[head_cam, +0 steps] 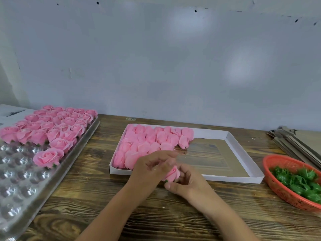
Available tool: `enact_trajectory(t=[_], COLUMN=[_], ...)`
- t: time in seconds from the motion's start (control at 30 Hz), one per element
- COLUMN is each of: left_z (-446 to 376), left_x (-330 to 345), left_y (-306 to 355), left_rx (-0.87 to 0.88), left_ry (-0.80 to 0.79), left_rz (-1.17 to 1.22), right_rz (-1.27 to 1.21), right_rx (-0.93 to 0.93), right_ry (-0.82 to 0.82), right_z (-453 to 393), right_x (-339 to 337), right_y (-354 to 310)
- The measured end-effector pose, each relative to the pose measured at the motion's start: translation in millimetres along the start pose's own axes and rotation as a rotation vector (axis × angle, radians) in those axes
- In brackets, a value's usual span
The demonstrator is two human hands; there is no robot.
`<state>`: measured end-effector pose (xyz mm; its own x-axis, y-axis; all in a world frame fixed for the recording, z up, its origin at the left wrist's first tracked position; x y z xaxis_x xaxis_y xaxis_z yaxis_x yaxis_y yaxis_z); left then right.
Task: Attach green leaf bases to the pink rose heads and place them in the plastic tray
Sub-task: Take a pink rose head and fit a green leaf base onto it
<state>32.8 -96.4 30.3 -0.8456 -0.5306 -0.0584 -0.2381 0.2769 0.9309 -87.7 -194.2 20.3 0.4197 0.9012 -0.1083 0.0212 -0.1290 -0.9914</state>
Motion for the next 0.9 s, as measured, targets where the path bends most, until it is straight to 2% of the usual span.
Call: enact_trajectory(t=[0.17,0.4,0.53,0.63,0.8,0.9], left_z=[3.0,2.4,0.6,-2.0,3.2,3.3], left_x=[5.5,6.8,4.2,0.4,7.0,7.6], left_y=[-2.8,-6.8,-6.9,0.5,0.5,2.1], left_rx=[-0.056,-0.089,-0.098,-0.006,-0.015,-0.012], left_ry=[-0.136,-0.198,-0.12,-0.013,-0.094,-0.082], left_rz=[-0.058,-0.167,-0.132,-0.015,0.013,0.021], right_rz=[0.144,0.116,0.114,0.23,0.307,0.304], right_rx=[-0.119,-0.119,-0.1,-0.094,-0.174,-0.175], right_ry=[-0.074,0.076,0.185,0.223,0.124,0.112], right_z=[1.4,0.4,0.5,1.1,3.3,4.4], right_x=[5.7,0.5,-1.6,0.2,8.3,7.8], right_y=[-8.8,-4.0,-4.9,-4.0,-9.9,-10.9])
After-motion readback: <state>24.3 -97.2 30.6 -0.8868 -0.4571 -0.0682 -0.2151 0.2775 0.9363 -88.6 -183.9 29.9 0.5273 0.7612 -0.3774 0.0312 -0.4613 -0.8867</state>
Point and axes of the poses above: each hand's wrist, its own z-axis away from the middle knuckle, its own x-axis out of the palm, y = z × x, the point moved 2 cm from there along -z, towards the middle knuckle
